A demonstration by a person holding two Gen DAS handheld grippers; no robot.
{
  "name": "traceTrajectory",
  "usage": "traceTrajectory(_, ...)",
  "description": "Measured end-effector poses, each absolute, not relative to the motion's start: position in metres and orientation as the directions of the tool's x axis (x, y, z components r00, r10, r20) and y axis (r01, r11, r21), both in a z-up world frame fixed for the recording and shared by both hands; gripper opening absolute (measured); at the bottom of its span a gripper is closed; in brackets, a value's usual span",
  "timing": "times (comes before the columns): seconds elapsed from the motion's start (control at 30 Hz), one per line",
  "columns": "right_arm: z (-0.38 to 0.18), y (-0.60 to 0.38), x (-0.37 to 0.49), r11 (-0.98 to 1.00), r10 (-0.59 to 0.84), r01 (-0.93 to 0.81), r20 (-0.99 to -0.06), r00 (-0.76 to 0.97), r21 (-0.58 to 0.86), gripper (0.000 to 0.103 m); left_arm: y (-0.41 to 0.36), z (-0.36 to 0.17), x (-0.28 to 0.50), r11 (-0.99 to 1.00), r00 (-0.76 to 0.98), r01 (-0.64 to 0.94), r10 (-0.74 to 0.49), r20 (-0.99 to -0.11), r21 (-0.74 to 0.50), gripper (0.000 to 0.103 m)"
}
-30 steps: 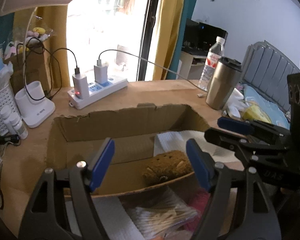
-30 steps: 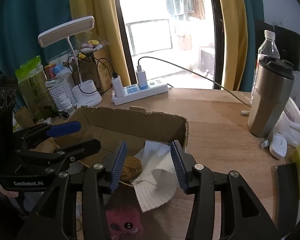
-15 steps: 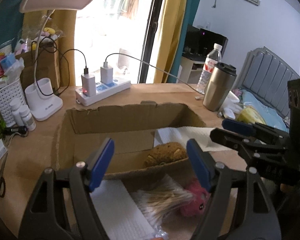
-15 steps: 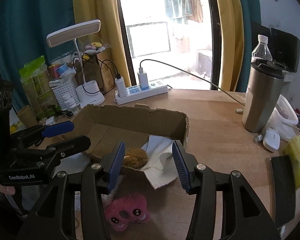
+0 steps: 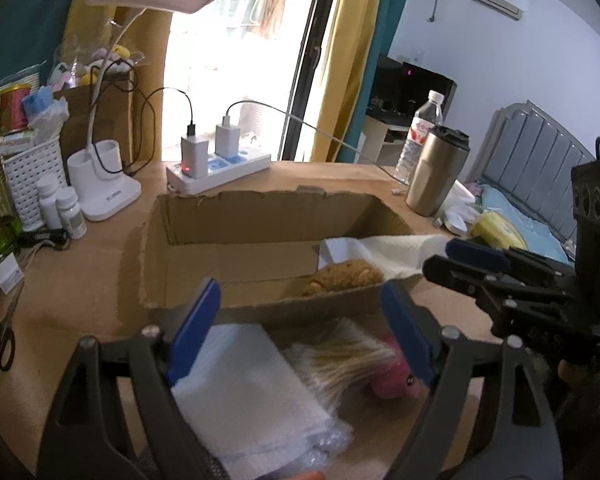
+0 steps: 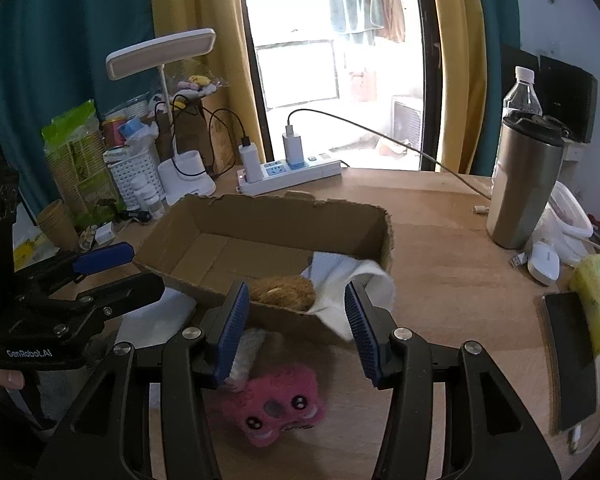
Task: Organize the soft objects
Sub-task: 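Release the teddy plush and paper towel into the box with both grippers, then grasp the cotton swab bag with the right gripper while the left grasps the white cloth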
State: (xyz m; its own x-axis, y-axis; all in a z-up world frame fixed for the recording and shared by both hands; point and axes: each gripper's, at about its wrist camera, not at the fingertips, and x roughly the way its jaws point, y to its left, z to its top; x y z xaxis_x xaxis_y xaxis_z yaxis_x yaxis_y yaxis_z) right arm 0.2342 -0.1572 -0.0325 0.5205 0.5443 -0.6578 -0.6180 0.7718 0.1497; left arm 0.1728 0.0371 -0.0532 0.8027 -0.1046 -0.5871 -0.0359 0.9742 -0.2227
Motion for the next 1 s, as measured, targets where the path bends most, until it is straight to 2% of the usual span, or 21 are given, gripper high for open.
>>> traceTrajectory(0.43, -0.043, -0.137, 0.213, 0.763, 0.532, -0.633, -0.688, 0.494, 0.135, 0.054, 0.054, -0.067, 0.151, 0.971, 0.794, -0.060, -0.094, -0.601, -0.231, 0.084)
traceTrajectory(0.5, -0.046, -0.132, 0.212, 0.755, 0.532, -0.641, -0.699, 0.477, 0.137, 0.059, 0.056, -0.070, 0.148, 0.970, 0.791, -0.063, -0.093, -0.604, -0.233, 0.084)
traceTrajectory(0.67, -0.056, -0.119, 0.206, 0.739, 0.530, -0.659, -0.723, 0.443, 0.138, 0.060, 0.061, -0.075, 0.144, 0.967, 0.788, -0.074, -0.094, -0.609, -0.244, 0.084)
traceTrajectory(0.93, -0.067, -0.108, 0.203, 0.731, 0.520, -0.666, -0.751, 0.407, 0.146, 0.068, 0.070, -0.085, 0.142, 0.964, 0.775, -0.082, -0.099, -0.624, -0.254, 0.084)
traceTrajectory(1.0, -0.069, -0.104, 0.202, 0.729, 0.519, -0.668, -0.757, 0.397, 0.149, 0.074, 0.072, -0.089, 0.141, 0.962, 0.770, -0.084, -0.103, -0.630, -0.259, 0.084)
